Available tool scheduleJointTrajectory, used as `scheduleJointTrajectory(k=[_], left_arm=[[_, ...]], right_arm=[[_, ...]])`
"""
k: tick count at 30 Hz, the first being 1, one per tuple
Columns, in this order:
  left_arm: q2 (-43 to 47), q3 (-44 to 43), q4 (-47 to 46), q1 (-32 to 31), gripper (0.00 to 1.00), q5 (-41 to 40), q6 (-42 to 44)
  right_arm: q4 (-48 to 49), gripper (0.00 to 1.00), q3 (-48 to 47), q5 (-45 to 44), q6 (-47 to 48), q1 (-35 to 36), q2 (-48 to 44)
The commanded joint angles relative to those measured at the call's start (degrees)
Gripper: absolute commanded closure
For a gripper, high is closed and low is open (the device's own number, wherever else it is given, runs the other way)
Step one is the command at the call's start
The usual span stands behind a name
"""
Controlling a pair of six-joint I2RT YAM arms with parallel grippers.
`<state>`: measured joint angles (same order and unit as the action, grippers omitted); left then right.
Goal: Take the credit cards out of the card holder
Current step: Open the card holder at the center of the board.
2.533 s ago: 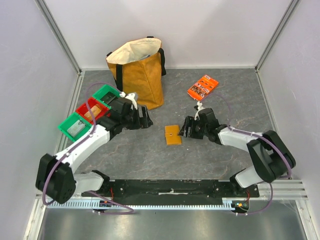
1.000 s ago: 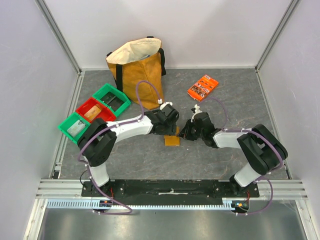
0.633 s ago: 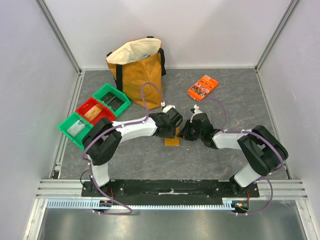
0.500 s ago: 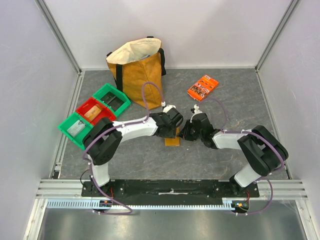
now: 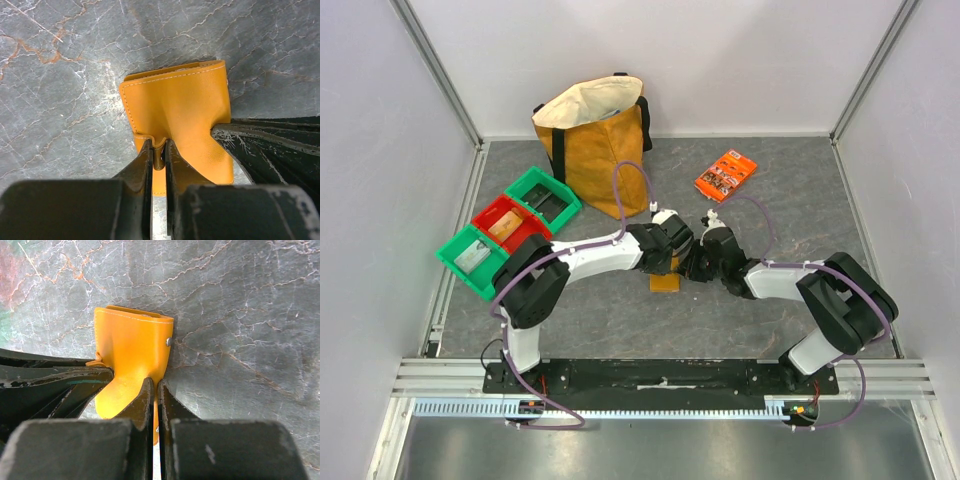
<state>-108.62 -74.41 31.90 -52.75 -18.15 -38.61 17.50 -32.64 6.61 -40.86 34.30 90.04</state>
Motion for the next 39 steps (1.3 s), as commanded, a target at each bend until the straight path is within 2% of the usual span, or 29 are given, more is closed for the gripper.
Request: scheduleJointTrajectory(k=[1,6,9,13,16,19,24,32,33,39], left_arm=[[-0.9,0.41,1.85,-0.25,0.92,-3.29,0.64],[2.17,1.9,1.15,0.28,0.93,-3.56,0.03],[5.34,5.22,-1.56,1.33,0.86,-2.42,-1.37],[12.36,13.4,-9.2,4.84,0.76,3.46,-4.36],[17.2,20.08,-15.62,7.92,0.7,8.47,-6.65],[20.8,25.53,-21.51,10.03,0.64,12.52,-8.23],[21.96,29.23,-24.25,11.18,0.62,15.07,-8.94],[22.75,32.31,-27.5,11.53,0.62,16.75,-10.08],[22.92,32.66,-27.85,11.62,0.62,16.75,-10.34],[24.07,34.24,-31.63,13.37,0.62,17.89,-12.19]], right_arm=[[-6.69,1.0,1.53,-4.24,2.45,0.24,0.22],[-6.69,1.0,2.06,-4.06,2.19,0.15,0.57],[-6.6,1.0,2.23,-3.8,2.19,0.15,0.49],[-7.65,1.0,1.88,-4.15,3.07,0.24,-0.56],[-9.75,0.94,0.74,-4.85,4.38,0.24,-1.62],[-11.6,0.78,-1.01,-5.29,6.23,0.24,-2.5],[-16.87,0.52,-4.96,-6.26,10.79,1.02,-4.25],[-28.56,0.05,-15.15,-17.41,15.72,8.84,-6.11],[-29.35,0.02,-16.3,-18.73,15.64,10.15,-5.76],[-32.87,0.02,-21.75,-27.08,13.88,14.65,-1.28]])
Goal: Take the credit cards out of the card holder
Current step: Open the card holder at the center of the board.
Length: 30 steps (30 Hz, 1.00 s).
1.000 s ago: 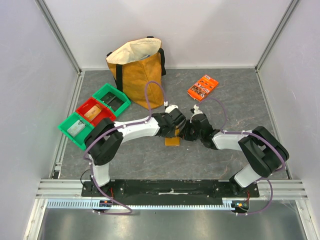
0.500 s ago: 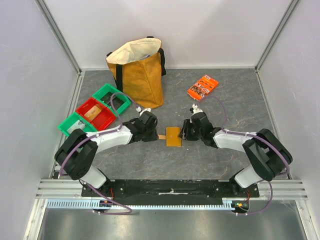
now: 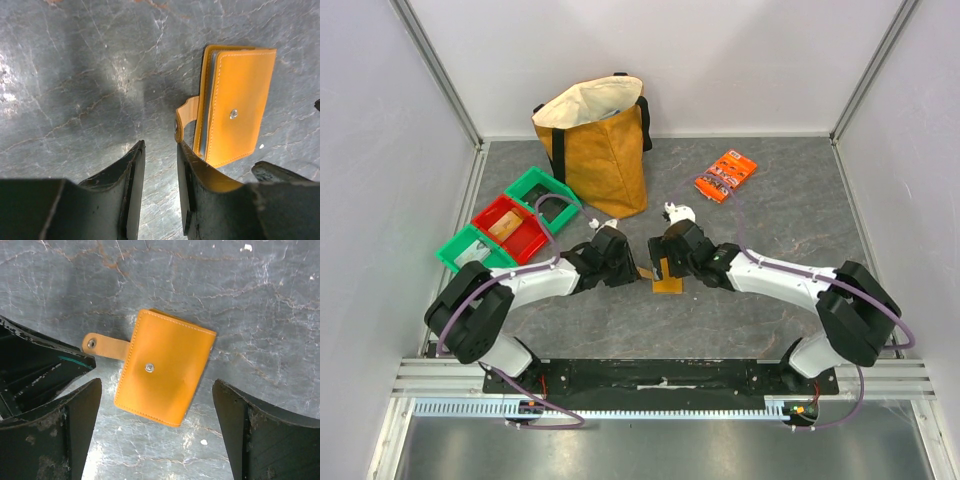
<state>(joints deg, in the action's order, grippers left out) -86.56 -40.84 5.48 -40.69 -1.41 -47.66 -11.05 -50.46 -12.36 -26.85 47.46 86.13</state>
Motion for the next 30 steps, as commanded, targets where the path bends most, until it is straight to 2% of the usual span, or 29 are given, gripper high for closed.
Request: scheduleJointTrajectory(k=[1,18,23,26,30], left_arm=[[2.01,0.67,-5.3,1.4,0.62,1.15,-3.32],[-1.5,0.15,-10.13,3.68,0.65,5.45,-3.58],[-2.47,-0.21,-9.52,3.68,0.8,5.8,-2.53],[-1.77,0.93,-9.17,3.69,0.98,5.81,-2.53],[0.07,2.95,-8.9,3.77,0.98,6.24,-2.53]], right_arm=[[-4.59,0.02,-4.64,-8.55,-0.48,1.93,3.51],[-6.09,0.02,-9.92,-13.56,-3.73,6.5,13.1],[-7.06,0.02,-10.45,-14.36,-3.74,6.85,13.89],[-8.02,0.02,-10.45,-15.23,-3.65,6.85,13.72],[-9.43,0.02,-9.75,-16.82,-3.47,6.85,11.26]])
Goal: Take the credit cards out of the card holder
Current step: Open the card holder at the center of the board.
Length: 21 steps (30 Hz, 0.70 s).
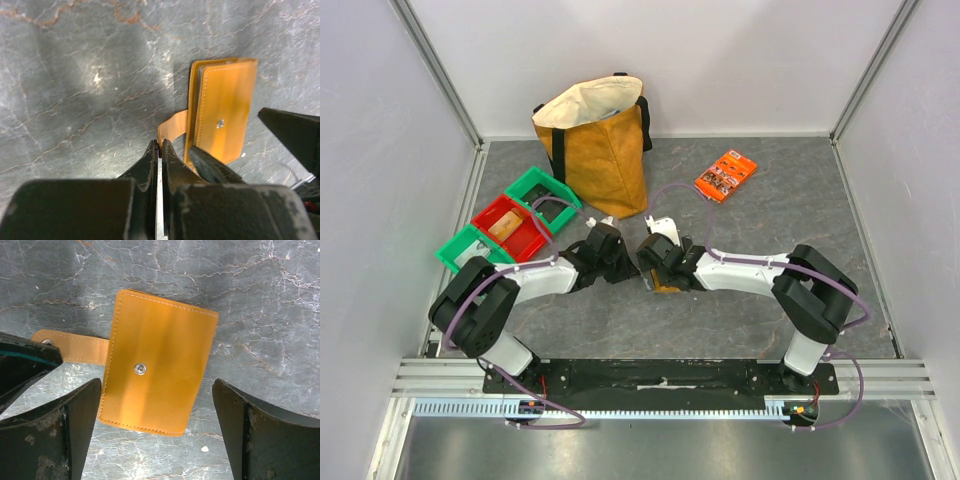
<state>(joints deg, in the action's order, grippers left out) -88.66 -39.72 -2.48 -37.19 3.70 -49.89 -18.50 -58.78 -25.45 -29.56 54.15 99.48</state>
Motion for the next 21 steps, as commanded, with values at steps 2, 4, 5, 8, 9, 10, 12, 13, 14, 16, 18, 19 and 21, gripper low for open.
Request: scheduleJointTrajectory(k=[2,4,5,8,9,10,12,13,14,16,18,19,21], left_arm=[[3.05,2.98,-0.77,0.28,0.98,1.3,-0.3],[3.67,3.69,-0.68,0.28,0.98,1.39,-0.03],[3.93,3.95,-0.51,0.28,0.98,1.39,0.23],[4.46,4.48,0.28,0.1,0.98,1.65,1.11],[4.64,4.57,0.46,0.1,0.98,1.92,1.37],[4.73,4.66,0.55,0.19,0.98,2.09,1.55],[4.9,5.01,0.98,0.19,0.98,2.88,2.07],[5.16,5.01,1.16,0.19,0.98,3.32,2.25],[5.25,5.01,1.25,0.19,0.98,3.67,2.51],[5.52,5.18,1.86,0.01,0.98,4.12,2.95],[5.96,5.71,2.04,0.1,0.98,4.12,3.13],[6.04,5.89,2.13,0.1,0.98,4.12,3.22],[6.22,6.24,2.13,0.1,0.98,4.21,3.48]], right_arm=[[-2.76,0.02,-1.25,-4.51,-0.32,0.08,-3.32],[-3.9,0.02,-1.16,-5.74,-0.06,0.17,-4.47],[-4.26,0.02,-1.07,-6.18,0.12,0.08,-5.08],[-5.4,0.02,-0.89,-7.68,0.56,0.08,-7.54],[-5.67,0.02,-0.89,-8.47,0.99,-0.01,-8.24],[-5.93,0.02,-0.98,-9.17,1.35,-0.01,-8.6],[-6.72,0.02,-1.07,-10.66,2.22,-0.53,-9.04],[-6.9,0.02,-1.07,-11.11,2.4,-0.97,-9.13],[-7.25,0.02,-0.9,-11.46,2.84,-1.59,-9.22],[-7.25,0.03,-0.19,-11.37,3.37,-3.08,-9.65],[-7.25,0.1,0.68,-10.94,3.81,-4.84,-9.92],[-6.99,0.14,1.21,-10.5,4.07,-5.45,-9.92],[-6.55,0.23,2.26,-9.45,4.95,-6.95,-9.75]])
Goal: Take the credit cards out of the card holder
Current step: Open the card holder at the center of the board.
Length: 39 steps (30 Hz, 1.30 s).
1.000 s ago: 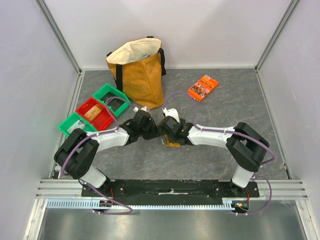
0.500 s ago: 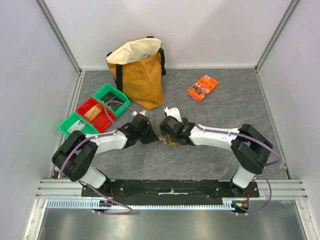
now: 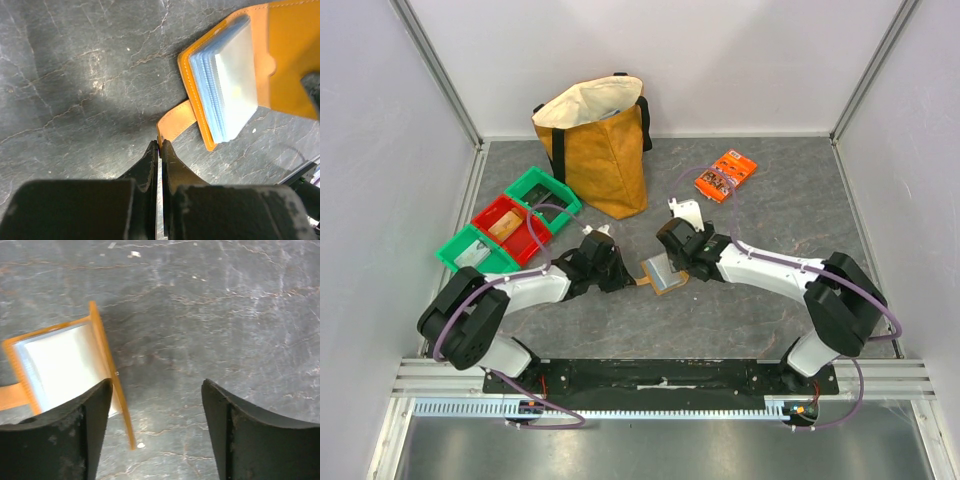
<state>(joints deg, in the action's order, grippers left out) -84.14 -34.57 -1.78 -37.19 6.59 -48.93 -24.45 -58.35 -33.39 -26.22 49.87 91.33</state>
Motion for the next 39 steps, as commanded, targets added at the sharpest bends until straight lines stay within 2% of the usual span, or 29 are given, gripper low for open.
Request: scheduleJointTrajectory(k=[1,3,5,8,16,22,27,29,34,39], left_arm=[[1.52,1.08,1.43,0.1,0.98,1.41,2.61],[1.35,1.17,1.43,0.1,0.98,1.41,2.7],[1.17,1.17,1.43,0.01,0.98,1.5,2.78],[0.99,0.99,1.43,0.01,0.98,1.32,2.96],[1.35,0.55,3.98,0.19,0.98,0.79,3.93],[0.82,0.64,5.47,0.19,0.98,-0.26,3.66],[2.05,0.38,6.61,0.1,0.98,-1.58,4.01],[2.4,0.03,6.97,0.19,0.98,-1.75,4.45],[2.49,-0.94,6.97,0.01,0.98,-0.53,5.33],[3.01,-1.03,6.35,-0.43,0.98,0.44,4.81]], right_arm=[[-0.34,0.28,2.18,-0.9,1.78,-3.28,-1.59],[1.06,0.4,3.58,0.24,2.57,-4.16,-1.68],[2.38,0.45,4.82,1.91,3.19,-5.04,-1.33],[4.23,0.45,6.49,4.29,3.28,-6.18,-0.02],[7.39,0.36,9.12,5.09,3.54,-6.71,4.29],[7.48,0.37,9.39,6.92,2.67,-6.71,5.0],[6.79,0.39,8.61,11.32,1.43,-6.71,1.14],[6.17,0.37,7.55,13.6,1.35,-6.54,-0.44],[3.62,0.18,2.55,15.63,1.96,-5.31,-3.7],[1.16,0.02,-3.95,13.7,3.27,-2.76,-3.27]])
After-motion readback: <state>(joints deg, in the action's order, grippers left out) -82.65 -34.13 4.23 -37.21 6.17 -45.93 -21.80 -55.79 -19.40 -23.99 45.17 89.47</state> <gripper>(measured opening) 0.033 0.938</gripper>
